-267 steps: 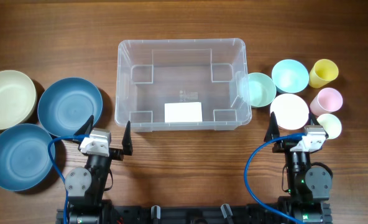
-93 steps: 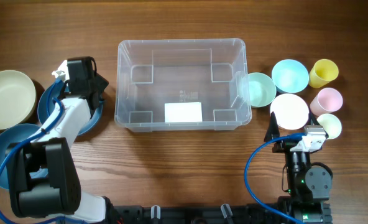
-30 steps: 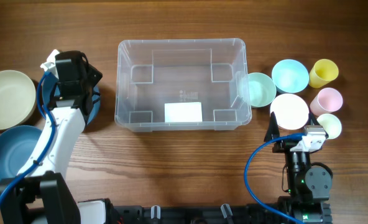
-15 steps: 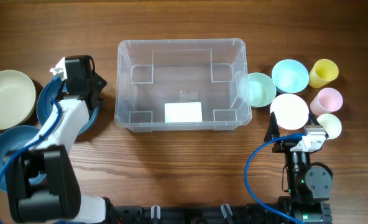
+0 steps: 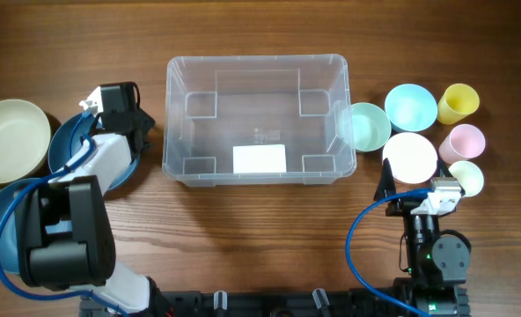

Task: Pack container
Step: 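Lower the left gripper and pinch the rim of the top blue plate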

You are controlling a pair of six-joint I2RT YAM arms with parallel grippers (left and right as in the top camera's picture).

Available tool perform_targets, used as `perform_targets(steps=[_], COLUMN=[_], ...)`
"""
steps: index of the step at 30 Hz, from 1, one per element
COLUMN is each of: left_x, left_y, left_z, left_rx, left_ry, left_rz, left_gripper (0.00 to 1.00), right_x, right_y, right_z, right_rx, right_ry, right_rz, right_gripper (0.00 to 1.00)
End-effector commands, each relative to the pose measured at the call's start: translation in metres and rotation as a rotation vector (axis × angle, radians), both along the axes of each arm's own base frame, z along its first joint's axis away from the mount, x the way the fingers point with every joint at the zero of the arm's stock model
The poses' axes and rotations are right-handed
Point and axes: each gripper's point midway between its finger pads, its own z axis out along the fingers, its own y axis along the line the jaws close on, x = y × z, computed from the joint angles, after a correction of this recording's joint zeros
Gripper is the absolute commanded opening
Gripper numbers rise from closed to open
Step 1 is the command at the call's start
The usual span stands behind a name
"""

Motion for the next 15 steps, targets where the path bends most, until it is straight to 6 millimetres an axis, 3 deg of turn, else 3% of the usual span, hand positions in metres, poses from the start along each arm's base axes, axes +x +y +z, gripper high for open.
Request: perform_targets(steps=[1, 5, 7, 11, 13, 15], left_x=[-0.0012, -0.0021, -0.0021, -0.0045, -0.0044, -0.0023], left_y=[0.0001, 0.0, 0.0, -0.0002, -0.0002, -0.0001], left_z=[-0.0089, -0.0119, -0.0119, -0.014, -0.0139, -0.0114], left_rx=[-0.01, -0.011, -0.011, -0.012, -0.012, -0.011], left_ry=[0.02, 0.028, 0.028, 0.041, 0.04, 0.028], left_rz=[0.001, 0.001, 0.001, 0.001, 0.001, 0.001], left_gripper=[0.47, 0.22, 0.18, 0.24, 0.08, 0.04], right_x=[-0.0001, -0.0001, -0.0001, -0.0001, -0.0001, -0.0001], right_y=[0.0014, 0.0013, 0.0014, 0.0014, 0.0014, 0.0014], right_z=[0.0005, 0.0005, 0.0005, 0.0005, 0.0005, 0.0005], right_rx=[-0.01, -0.01, -0.01, -0.01, -0.01, -0.01], right_ry=[-0.005, -0.005, -0.005, -0.005, -0.005, -0.005], right_rz=[0.01, 0.009, 0.01, 0.01, 0.01, 0.01], right_gripper=[1.0, 1.0, 1.0, 1.0, 1.0, 1.0])
